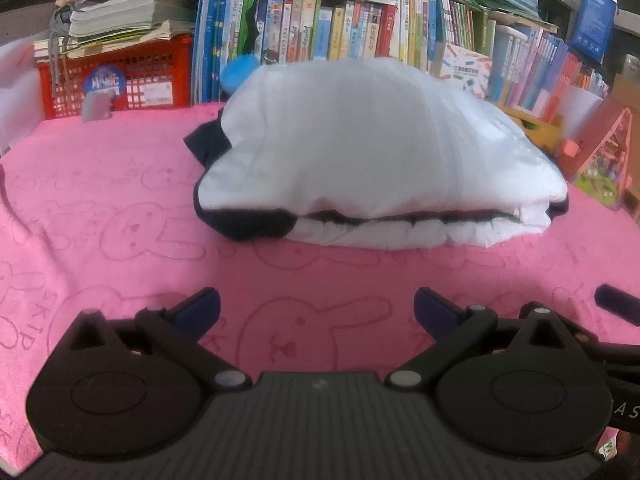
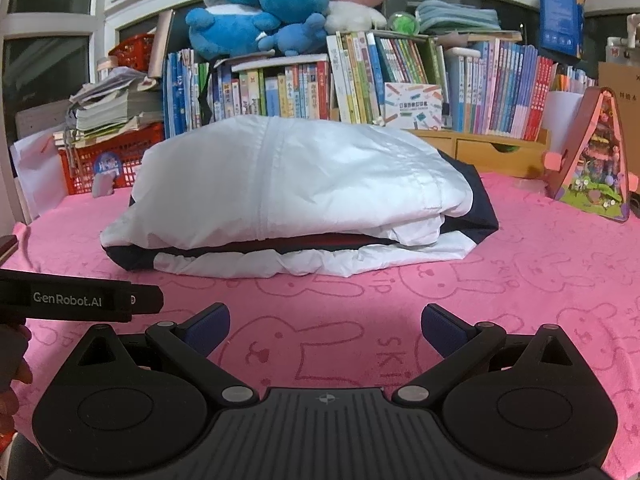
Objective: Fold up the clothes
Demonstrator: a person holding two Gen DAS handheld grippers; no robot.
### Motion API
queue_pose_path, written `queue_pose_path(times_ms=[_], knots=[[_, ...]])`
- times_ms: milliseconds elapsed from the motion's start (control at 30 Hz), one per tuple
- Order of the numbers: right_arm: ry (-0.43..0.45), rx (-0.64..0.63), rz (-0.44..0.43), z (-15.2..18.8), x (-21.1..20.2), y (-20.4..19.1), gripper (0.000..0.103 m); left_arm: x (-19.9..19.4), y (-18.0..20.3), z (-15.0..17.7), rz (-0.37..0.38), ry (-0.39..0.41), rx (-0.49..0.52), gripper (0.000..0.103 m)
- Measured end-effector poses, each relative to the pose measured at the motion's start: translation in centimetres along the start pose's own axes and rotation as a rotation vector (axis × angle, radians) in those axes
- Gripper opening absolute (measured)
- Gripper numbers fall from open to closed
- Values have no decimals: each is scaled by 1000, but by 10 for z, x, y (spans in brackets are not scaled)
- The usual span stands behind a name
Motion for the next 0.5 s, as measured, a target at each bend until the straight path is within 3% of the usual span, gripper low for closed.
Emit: queue_pose_path(times_ms=[500], knots=[[13,-10,15,1,0,0,103,1,0,-1,9,-3,0,103]])
Point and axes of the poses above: each gripper's, at about its wrist camera, not at the fingertips, and x roughly the way its jaws point, y to its right, z to its underside, the point moved 7 cm from there along x, roughly the way its jaws point, and after that the axes turned 12 degrees about -y, right-handed, at the moved point
